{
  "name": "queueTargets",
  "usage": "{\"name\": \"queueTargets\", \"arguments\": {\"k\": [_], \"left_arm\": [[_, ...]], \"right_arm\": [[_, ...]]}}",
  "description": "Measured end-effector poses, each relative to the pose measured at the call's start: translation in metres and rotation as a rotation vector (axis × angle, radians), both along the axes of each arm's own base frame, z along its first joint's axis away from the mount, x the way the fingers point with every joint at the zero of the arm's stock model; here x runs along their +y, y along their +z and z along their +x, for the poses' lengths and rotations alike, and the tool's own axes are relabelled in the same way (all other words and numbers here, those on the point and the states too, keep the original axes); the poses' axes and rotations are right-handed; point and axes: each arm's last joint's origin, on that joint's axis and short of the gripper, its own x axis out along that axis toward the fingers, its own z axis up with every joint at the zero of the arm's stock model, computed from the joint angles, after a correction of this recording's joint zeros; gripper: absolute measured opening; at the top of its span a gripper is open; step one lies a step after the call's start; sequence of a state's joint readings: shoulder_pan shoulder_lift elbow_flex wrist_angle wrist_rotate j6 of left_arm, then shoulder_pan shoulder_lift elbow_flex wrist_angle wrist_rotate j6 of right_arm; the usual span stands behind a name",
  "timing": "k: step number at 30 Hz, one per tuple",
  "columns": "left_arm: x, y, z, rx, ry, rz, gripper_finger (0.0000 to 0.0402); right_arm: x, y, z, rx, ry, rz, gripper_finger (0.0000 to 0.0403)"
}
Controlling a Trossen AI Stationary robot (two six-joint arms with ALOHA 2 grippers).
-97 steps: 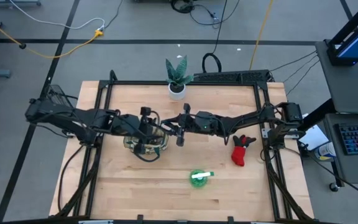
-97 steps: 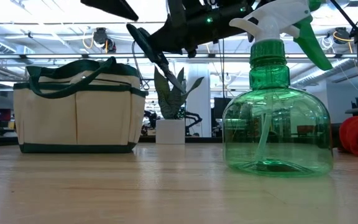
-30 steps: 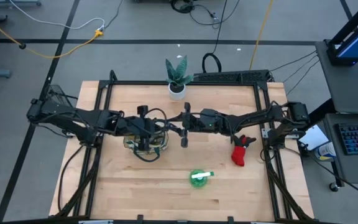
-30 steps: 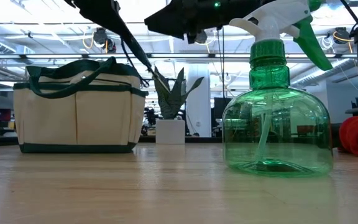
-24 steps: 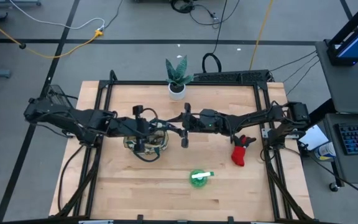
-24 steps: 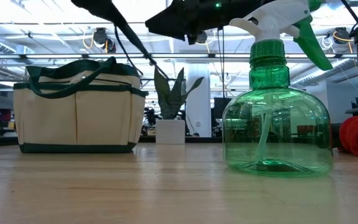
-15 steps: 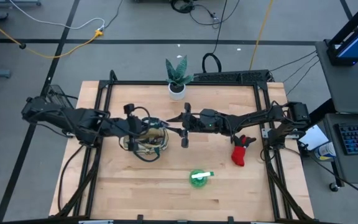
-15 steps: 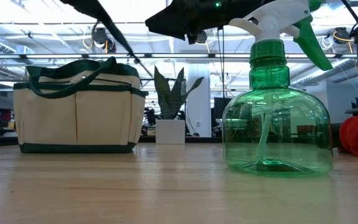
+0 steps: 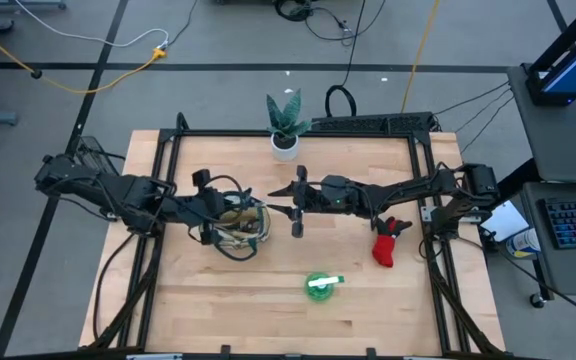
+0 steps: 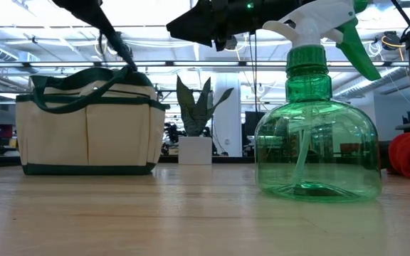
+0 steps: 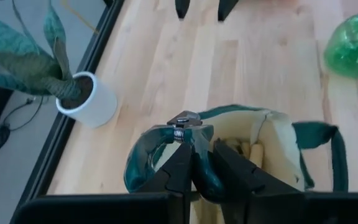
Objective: Pick & Place Garden tools in Gardening bag
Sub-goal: Put the green shear scissors into the white gardening bag
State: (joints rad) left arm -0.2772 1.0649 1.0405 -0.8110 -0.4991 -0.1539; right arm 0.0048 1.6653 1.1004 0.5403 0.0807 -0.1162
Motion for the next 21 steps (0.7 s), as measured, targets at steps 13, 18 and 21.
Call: {"name": "queueTargets", "arguments": {"k": [13,18,21], "left_arm": [[0.0000,-0.0015,-0.0023,0.012,0.036,0.001,0.0047],[-0.0045,-0.0015,-0.0034,0.011,0.015,0.003,0.0047],[-0.0098,-0.0015,-0.0047,0.009,-0.006,-0.002,0.0048]], "right_arm": [[0.0000,0.0000,0.0000,0.000,0.000,0.000,0.0128],[0.0000,0.0000,0.0000,0.000,0.000,0.000,0.0128],[0.0000,0.0000,0.0000,0.000,0.000,0.000,0.0128]]}}
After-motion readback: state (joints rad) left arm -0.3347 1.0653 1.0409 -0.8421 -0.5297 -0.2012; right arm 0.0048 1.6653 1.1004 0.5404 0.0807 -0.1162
